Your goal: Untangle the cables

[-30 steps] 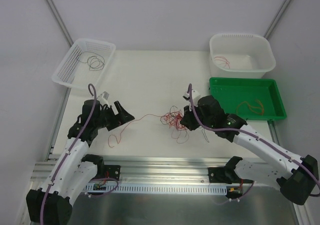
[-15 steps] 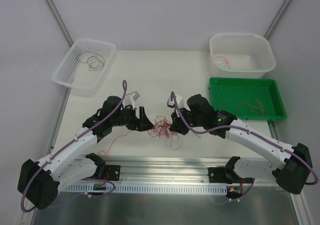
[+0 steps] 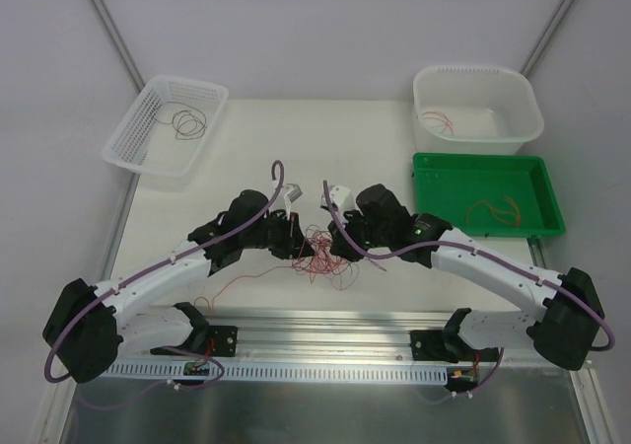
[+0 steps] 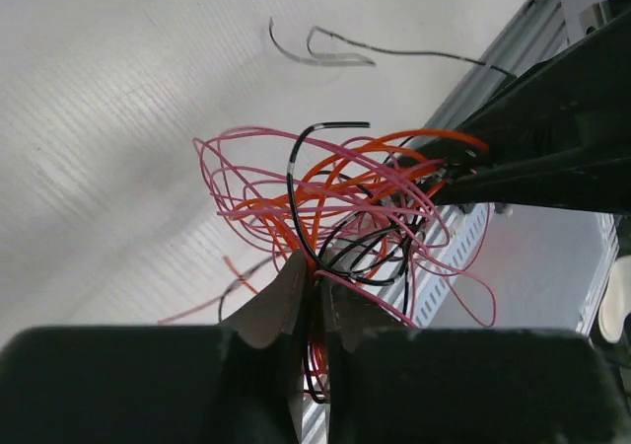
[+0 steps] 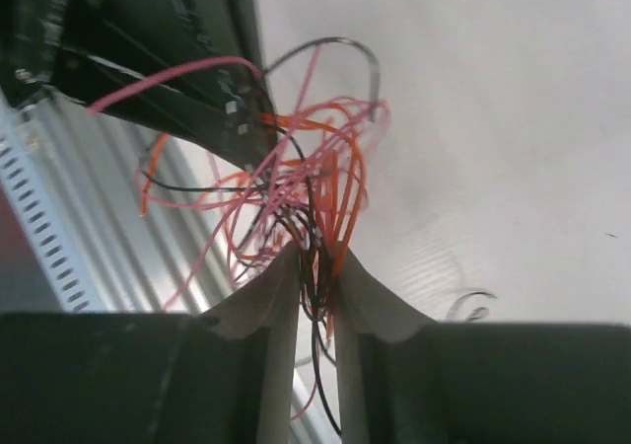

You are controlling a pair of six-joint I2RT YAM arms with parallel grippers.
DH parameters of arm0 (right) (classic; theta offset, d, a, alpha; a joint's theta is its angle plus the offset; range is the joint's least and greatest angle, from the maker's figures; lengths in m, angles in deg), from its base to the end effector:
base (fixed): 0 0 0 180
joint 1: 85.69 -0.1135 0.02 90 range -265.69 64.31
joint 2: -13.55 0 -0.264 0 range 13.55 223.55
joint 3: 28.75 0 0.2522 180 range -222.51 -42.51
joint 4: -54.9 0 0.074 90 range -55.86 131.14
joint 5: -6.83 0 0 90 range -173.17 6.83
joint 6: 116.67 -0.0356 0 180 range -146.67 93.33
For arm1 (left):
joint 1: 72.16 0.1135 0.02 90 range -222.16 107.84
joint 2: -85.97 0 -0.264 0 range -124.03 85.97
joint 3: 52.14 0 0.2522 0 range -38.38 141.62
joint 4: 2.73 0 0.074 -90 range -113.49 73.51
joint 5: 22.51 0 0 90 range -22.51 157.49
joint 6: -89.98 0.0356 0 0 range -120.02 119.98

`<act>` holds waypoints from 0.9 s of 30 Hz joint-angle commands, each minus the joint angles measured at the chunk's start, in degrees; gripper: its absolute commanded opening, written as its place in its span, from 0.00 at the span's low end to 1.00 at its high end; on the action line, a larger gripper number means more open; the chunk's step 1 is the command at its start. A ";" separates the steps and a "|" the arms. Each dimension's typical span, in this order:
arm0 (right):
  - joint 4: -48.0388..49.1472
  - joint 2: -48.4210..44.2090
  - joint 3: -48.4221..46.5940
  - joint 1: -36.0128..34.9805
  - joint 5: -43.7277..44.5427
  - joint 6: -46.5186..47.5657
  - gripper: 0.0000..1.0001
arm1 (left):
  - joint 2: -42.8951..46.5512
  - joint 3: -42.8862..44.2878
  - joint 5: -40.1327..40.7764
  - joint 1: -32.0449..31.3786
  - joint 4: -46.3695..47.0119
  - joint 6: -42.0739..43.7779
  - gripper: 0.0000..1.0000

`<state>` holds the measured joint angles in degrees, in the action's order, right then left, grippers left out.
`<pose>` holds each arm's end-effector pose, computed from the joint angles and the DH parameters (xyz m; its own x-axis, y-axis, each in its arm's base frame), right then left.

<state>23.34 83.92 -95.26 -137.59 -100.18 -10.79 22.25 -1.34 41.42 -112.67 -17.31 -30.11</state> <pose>0.1590 0.2197 0.2826 -0.0978 -0.5488 -0.8302 -0.9631 0.2623 -0.0599 0.1745 -0.1697 0.2449 -0.7449 0.0441 -0.6657 0.5853 0.5222 -0.6203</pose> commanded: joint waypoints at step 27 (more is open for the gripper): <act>21.04 -4.02 6.78 -7.43 28.36 -33.81 0.75 | 6.86 -0.47 30.46 -6.51 1.43 -13.68 0.00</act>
<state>36.98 77.65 -88.42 -144.60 -71.05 -41.63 28.87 -4.18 69.55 -118.14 -16.96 -42.11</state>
